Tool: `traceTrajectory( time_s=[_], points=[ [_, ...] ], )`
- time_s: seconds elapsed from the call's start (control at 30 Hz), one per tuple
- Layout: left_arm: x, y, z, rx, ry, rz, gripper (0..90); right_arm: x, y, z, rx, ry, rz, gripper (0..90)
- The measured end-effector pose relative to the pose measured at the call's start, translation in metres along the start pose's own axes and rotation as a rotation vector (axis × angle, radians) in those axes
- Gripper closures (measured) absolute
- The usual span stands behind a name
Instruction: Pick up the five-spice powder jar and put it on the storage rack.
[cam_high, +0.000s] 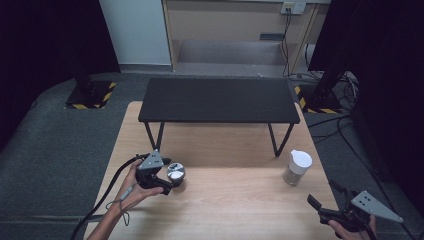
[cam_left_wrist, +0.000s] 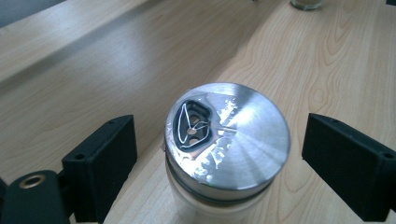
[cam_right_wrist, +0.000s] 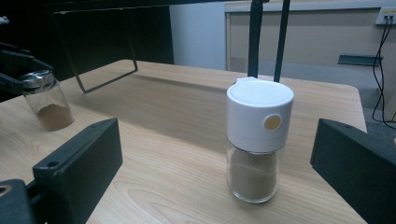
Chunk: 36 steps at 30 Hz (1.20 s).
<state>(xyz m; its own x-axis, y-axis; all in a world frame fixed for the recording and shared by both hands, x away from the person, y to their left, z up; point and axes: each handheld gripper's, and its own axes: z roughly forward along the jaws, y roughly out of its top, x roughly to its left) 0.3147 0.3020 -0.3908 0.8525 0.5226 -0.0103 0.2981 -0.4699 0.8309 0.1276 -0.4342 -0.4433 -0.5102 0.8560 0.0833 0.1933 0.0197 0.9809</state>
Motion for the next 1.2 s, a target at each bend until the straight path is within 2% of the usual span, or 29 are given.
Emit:
traceTrajectory(
  time_s=[0.13, 0.23, 0.3, 0.6, 0.83, 0.93, 1.03, 1.07, 1.2],
  points=[
    [0.002, -0.001, 0.006, -0.004, -0.018, 0.005, 15.9, 0.0, 0.0, 0.0, -0.001, -0.001, 0.0, 2.6],
    [0.002, -0.003, 0.007, -0.015, -0.015, 0.023, 26.0, 0.0, 0.0, 0.0, -0.001, -0.002, 0.002, 2.5],
    [0.003, -0.005, 0.008, -0.029, -0.015, 0.003, 33.0, 0.0, 0.0, 0.0, -0.001, -0.002, -0.001, 2.5],
    [-0.003, 0.0, 0.006, -0.013, 0.005, 0.028, 33.7, 0.0, 0.0, 0.0, -0.001, 0.0, 0.0, 2.6],
    [-0.001, 0.009, -0.005, -0.028, -0.013, 0.02, 33.7, 0.0, -0.001, 0.0, -0.003, -0.001, 0.0, 2.6],
    [0.003, 0.019, -0.013, -0.023, -0.037, 0.027, 33.7, 0.0, -0.001, 0.0, -0.002, 0.001, 0.0, 2.6],
    [0.003, 0.026, -0.019, -0.019, -0.037, 0.031, 33.7, 0.0, 0.0, -0.001, -0.004, 0.001, -0.002, 2.6],
    [0.003, 0.034, -0.026, -0.017, -0.038, 0.031, 33.7, 0.0, -0.001, -0.001, -0.006, 0.001, -0.002, 2.6],
    [0.001, 0.051, -0.042, -0.028, -0.035, 0.033, 33.7, -0.001, -0.001, -0.001, -0.005, 0.002, -0.001, 2.6]
  ],
)
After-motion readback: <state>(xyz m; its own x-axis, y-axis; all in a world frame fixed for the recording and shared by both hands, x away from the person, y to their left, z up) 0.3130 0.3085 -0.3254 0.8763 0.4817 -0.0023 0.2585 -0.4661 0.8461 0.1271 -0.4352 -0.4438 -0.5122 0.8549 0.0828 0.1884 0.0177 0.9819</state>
